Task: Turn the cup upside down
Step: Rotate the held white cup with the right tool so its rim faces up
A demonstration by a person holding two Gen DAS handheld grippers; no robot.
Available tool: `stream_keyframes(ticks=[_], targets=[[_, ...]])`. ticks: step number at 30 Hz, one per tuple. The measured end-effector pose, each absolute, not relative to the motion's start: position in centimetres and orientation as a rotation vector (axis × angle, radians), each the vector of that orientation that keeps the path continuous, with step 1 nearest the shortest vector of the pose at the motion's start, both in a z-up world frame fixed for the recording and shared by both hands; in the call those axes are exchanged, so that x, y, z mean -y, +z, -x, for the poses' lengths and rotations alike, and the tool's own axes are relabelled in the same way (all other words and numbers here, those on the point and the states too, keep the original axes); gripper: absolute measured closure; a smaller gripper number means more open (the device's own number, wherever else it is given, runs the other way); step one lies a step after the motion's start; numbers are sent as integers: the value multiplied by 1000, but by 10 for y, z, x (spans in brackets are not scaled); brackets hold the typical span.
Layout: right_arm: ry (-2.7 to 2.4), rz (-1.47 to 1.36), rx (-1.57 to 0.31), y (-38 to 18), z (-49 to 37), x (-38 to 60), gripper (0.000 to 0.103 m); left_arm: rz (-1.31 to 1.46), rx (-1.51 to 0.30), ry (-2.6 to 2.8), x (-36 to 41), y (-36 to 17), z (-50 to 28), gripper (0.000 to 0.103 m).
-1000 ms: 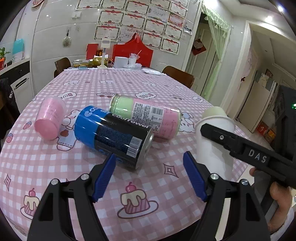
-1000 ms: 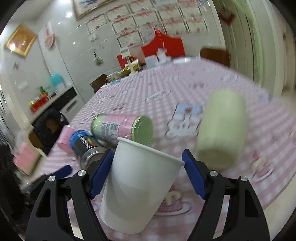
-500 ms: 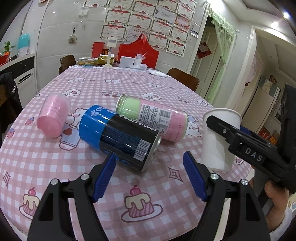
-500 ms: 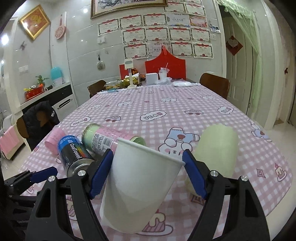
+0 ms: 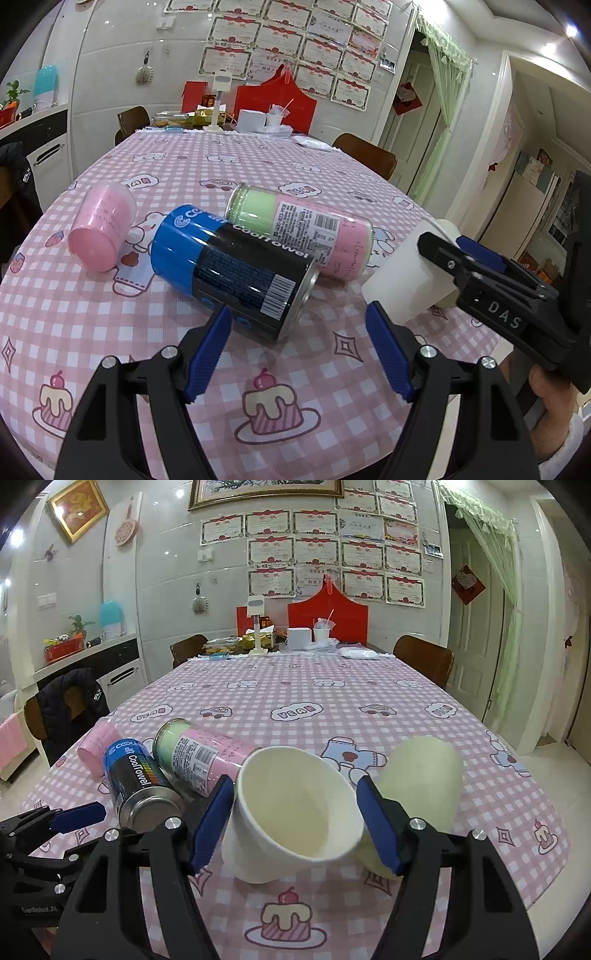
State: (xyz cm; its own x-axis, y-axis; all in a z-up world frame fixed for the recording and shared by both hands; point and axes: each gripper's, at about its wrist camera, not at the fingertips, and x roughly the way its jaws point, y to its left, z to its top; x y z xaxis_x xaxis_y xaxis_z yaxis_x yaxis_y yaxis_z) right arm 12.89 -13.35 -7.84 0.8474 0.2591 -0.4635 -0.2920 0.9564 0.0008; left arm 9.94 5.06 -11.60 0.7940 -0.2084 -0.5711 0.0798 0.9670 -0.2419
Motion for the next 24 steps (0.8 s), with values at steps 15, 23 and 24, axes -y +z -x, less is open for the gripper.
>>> stream_keyframes(ticks=[15, 23, 24], targets=[[357, 45, -524, -86, -128, 123, 46, 209, -635, -155, -53, -117, -99, 29], [400, 39, -491, -76, -120, 110, 46, 229, -629, -152, -62, -117, -96, 29], [396, 42, -480, -72, -118, 111, 46, 231, -626, -153, -63, -116, -96, 29]])
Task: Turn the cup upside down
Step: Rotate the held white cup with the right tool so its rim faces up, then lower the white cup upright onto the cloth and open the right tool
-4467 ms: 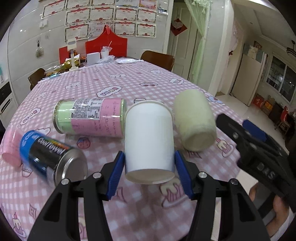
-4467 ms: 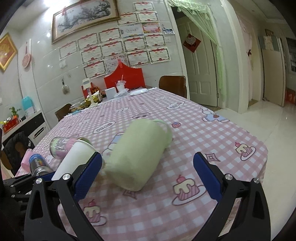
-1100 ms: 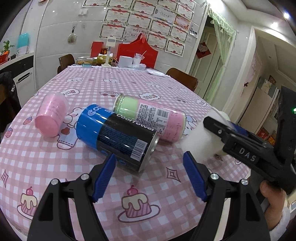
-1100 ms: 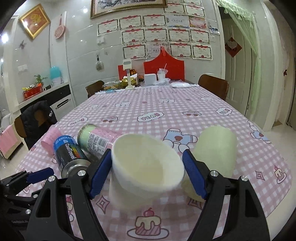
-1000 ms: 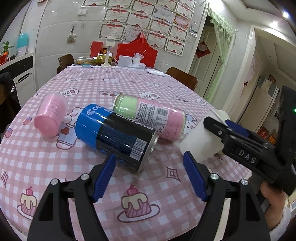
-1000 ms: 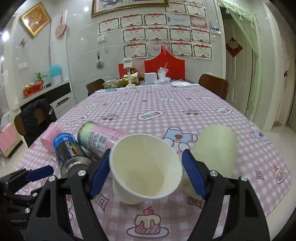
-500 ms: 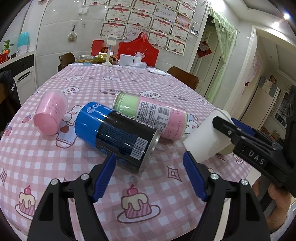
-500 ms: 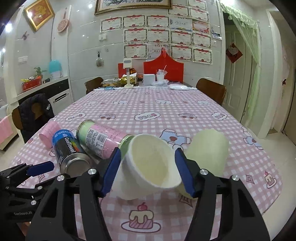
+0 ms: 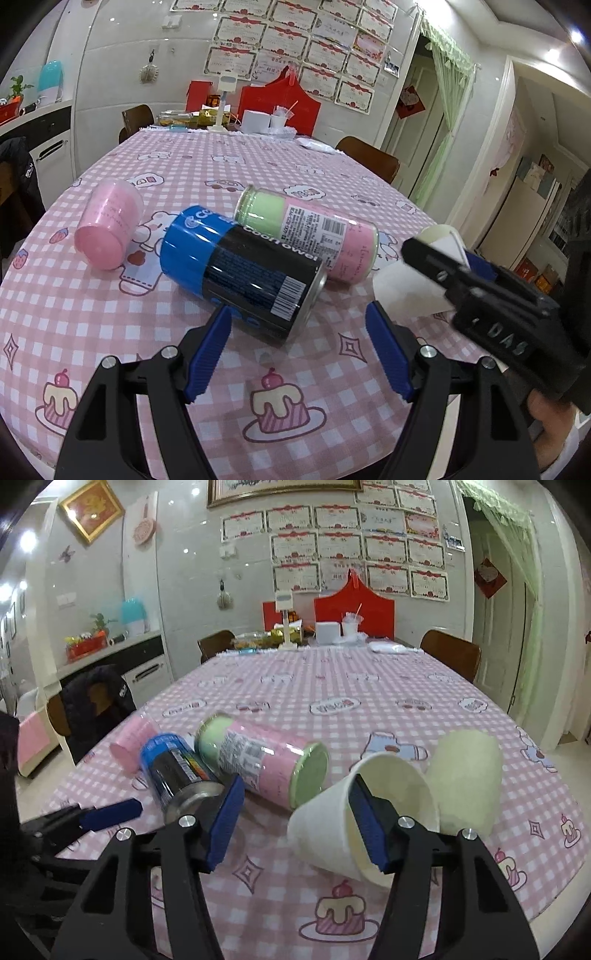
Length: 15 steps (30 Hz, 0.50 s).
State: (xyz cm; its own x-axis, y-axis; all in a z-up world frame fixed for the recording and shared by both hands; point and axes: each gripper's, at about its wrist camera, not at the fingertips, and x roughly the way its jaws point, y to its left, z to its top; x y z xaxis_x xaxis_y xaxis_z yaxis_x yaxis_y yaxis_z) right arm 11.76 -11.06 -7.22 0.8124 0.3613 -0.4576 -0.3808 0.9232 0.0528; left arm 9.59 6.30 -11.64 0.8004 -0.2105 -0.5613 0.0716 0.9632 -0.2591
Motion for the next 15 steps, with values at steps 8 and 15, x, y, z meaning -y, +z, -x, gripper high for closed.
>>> stream_keyframes(ticks=[8, 15], targets=[[425, -13, -468, -54, -117, 119, 45, 233, -622, -174, -59, -114, -95, 29], [375, -12, -430, -51, -113, 118, 44, 225, -615, -172, -57, -110, -94, 29]])
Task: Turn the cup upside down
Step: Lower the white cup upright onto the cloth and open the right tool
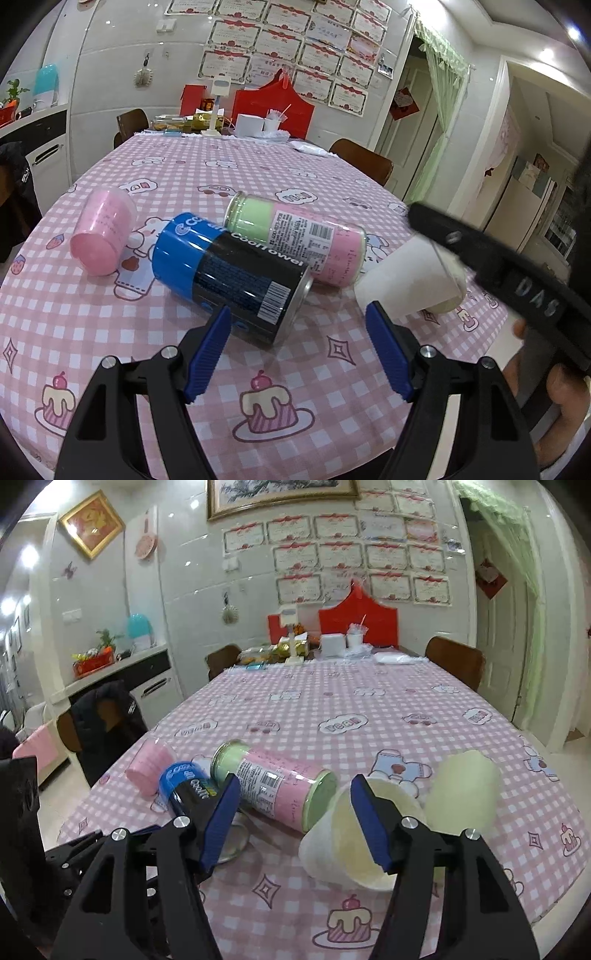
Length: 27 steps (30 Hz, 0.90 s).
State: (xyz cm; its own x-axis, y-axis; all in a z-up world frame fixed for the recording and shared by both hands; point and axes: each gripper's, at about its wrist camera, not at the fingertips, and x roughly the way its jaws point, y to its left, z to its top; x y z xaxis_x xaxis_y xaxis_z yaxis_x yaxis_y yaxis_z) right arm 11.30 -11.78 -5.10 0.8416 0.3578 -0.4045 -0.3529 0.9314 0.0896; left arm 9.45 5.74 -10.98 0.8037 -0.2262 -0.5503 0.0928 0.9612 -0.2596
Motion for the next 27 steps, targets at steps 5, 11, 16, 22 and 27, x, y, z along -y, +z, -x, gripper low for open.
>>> stream_keyframes(ticks=[5, 11, 16, 22, 27], targets=[[293, -58, -422, -52, -105, 153, 41, 233, -613, -181, -56, -109, -97, 29], [271, -95, -493, -74, -102, 177, 35, 218, -614, -190, -49, -108, -99, 29], [345, -148, -550, -86, -114, 172, 29, 199, -623, -189, -41, -108, -99, 29], [391, -152, -550, -84, -123, 157, 29, 199, -625, -186, -40, -107, -99, 29], [394, -155, -544, -84, -119, 157, 29, 199, -627, -184, -39, -108, -99, 29]])
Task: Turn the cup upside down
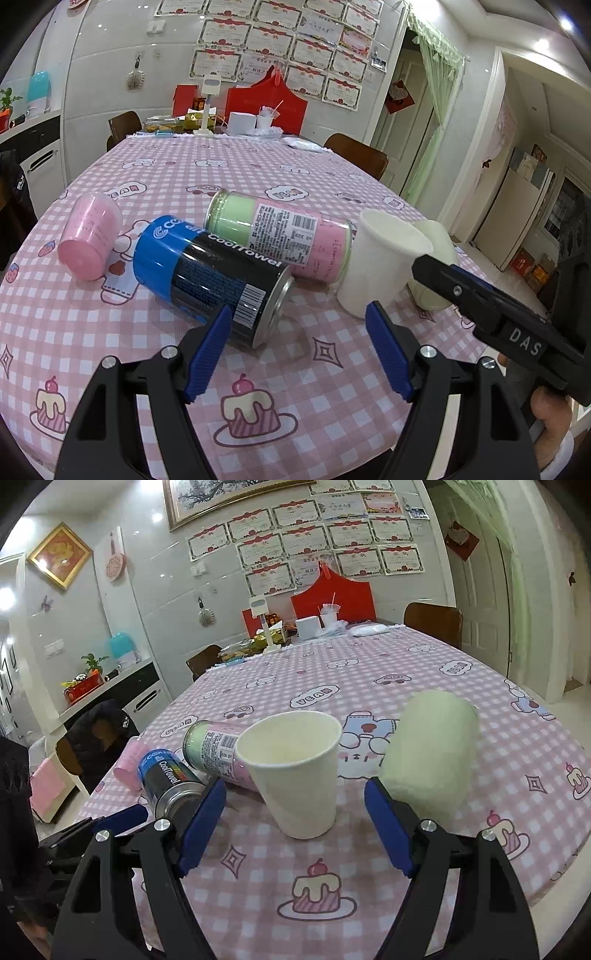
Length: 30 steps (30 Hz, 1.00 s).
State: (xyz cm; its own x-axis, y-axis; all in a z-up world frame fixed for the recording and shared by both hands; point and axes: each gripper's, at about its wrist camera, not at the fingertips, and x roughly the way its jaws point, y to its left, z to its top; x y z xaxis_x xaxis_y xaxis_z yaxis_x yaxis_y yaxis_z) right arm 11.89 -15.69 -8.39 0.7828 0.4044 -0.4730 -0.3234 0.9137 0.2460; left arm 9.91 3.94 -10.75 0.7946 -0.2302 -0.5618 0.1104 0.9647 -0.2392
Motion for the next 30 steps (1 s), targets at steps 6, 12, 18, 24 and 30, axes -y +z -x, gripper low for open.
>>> stream_keyframes(ticks=[6, 12, 18, 24, 30], targets=[[369, -140, -515, -75, -104, 163, 29, 185, -613, -185, -37, -101, -95, 29], [330, -110, -436, -56, -79, 174, 27, 142, -544, -182, -25, -78, -75, 29], [291, -102, -335, -34, -49, 184, 15, 94, -436, -154, -15, -48, -49, 19], [240, -80, -226, -16, -23, 190, 9, 46, -334, -130, -7, -22, -24, 12], [216, -60, -159, -7, -9, 190, 8, 19, -248, -109, -4, -2, -5, 9]])
